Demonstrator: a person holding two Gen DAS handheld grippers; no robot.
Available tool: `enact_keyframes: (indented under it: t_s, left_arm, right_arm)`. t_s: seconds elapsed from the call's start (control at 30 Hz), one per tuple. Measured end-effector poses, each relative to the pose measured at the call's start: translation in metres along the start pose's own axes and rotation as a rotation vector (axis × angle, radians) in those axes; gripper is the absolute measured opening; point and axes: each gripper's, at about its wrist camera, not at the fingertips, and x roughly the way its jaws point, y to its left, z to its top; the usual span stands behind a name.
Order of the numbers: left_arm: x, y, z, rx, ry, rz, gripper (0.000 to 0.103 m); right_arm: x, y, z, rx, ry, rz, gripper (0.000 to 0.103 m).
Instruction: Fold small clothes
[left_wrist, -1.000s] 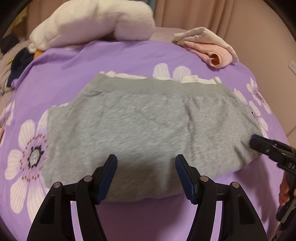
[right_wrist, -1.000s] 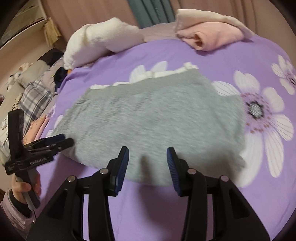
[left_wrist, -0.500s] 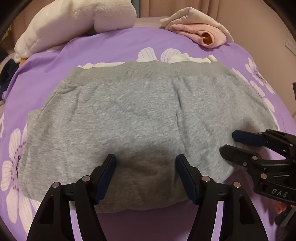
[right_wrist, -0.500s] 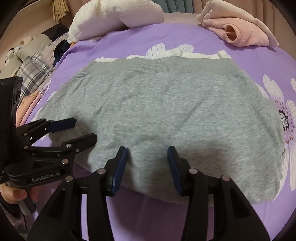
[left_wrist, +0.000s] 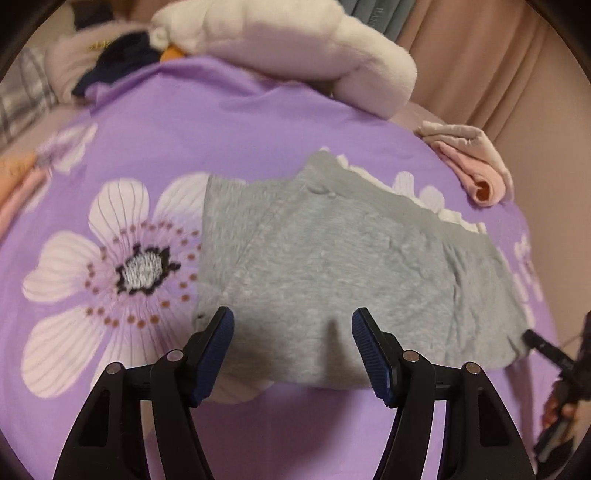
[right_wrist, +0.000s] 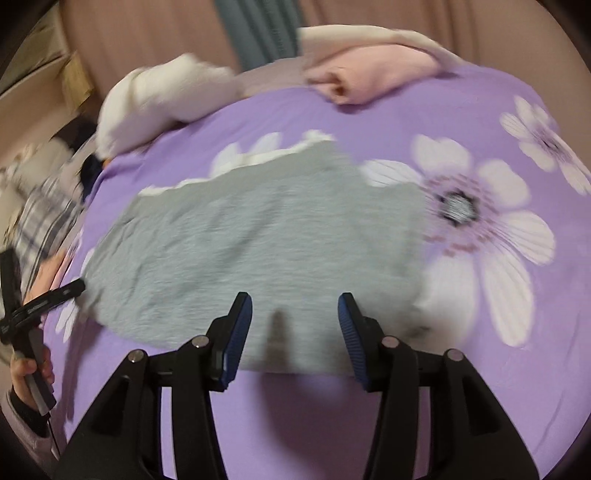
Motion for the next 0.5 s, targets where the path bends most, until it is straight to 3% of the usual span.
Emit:
enact_keyframes:
  t_s: [0.13,0.2,0.23,0.3,0.37,0.43,0.5]
  left_arm:
    - [-0.001,0.007,-0.003,-0.036,0.018,-0.059,0.062]
    - [-0.006,0.014,-0.002,-0.066,0.016,-0.081,0.059]
    - [-0.013,0.018,-0.001,-0.08,0.005,-0.09,0.059]
    - [-0.026,0.027,-0.002,-0.092,-0.033,-0.032,0.059]
    - [-0.033,0.038,-0.002,-0.113,-0.035,-0.039,0.059]
    - [-0.028,0.045,-0.003,-0.142,-0.009,-0.051,0.059]
    - [-0.022,0.048,-0.005,-0.158,0.018,-0.069,0.059]
  right_arm:
    - [0.0,-0.024,-0.008,0.084,0.025,0.015,0.022]
    - [-0.005,-0.029,-0.012,0.101,0.022,0.03,0.02]
    - [-0.01,-0.03,-0.013,0.101,0.015,0.028,0.024]
    - [-0.022,-0.032,-0.012,0.086,-0.011,-0.008,0.029]
    - [-0.034,-0.035,-0.012,0.087,-0.056,-0.054,0.058]
    - [-0.039,-0.042,-0.011,0.113,-0.079,-0.033,0.062]
    - [-0.03,-0.048,-0.011,0.145,-0.048,-0.031,0.062]
